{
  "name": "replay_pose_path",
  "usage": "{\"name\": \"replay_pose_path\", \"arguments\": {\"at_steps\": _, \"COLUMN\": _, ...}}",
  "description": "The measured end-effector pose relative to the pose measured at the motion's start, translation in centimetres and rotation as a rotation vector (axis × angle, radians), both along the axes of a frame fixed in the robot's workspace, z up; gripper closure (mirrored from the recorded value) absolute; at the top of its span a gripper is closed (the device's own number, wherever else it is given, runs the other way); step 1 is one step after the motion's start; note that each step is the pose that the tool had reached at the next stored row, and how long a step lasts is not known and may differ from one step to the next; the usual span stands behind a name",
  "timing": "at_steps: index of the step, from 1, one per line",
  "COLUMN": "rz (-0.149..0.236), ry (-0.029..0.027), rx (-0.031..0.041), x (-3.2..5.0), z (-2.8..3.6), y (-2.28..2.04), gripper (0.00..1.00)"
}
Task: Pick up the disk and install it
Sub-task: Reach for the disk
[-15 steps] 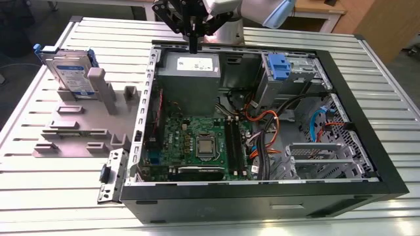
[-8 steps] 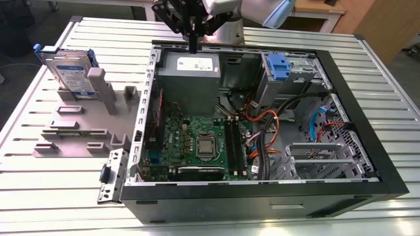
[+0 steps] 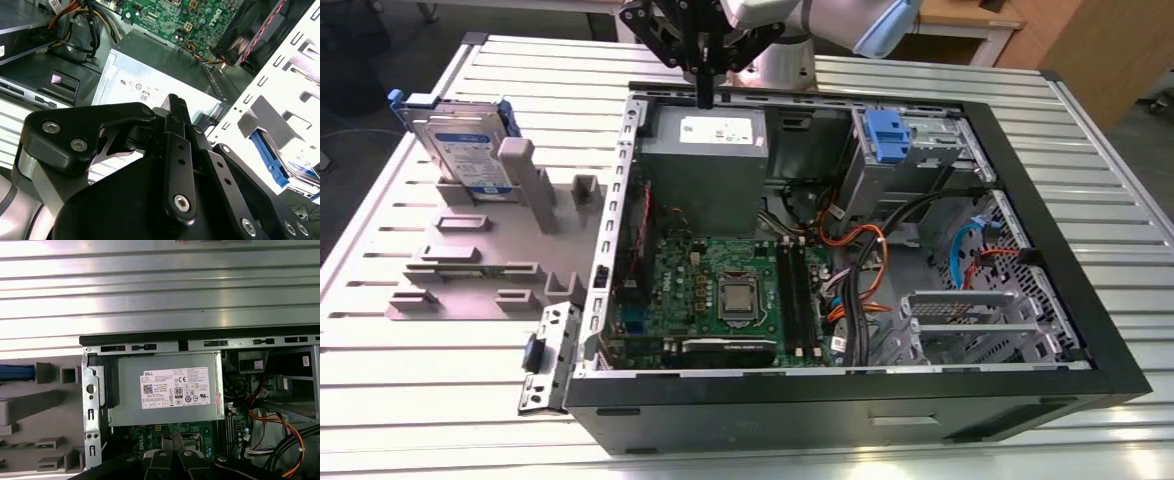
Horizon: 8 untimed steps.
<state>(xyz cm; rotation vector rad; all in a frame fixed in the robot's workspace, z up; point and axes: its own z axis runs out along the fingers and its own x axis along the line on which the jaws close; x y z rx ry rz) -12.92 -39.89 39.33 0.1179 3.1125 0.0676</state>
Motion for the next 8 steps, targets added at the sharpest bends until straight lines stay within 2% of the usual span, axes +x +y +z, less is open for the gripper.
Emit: {"name": "replay_pose_path", "arguments": {"at_steps": 8, "rz": 0.0, "ry": -0.0001, "rx": 0.0001, "x": -0.25, "z": -0.01, "y": 0.0, "gripper": 0.89}}
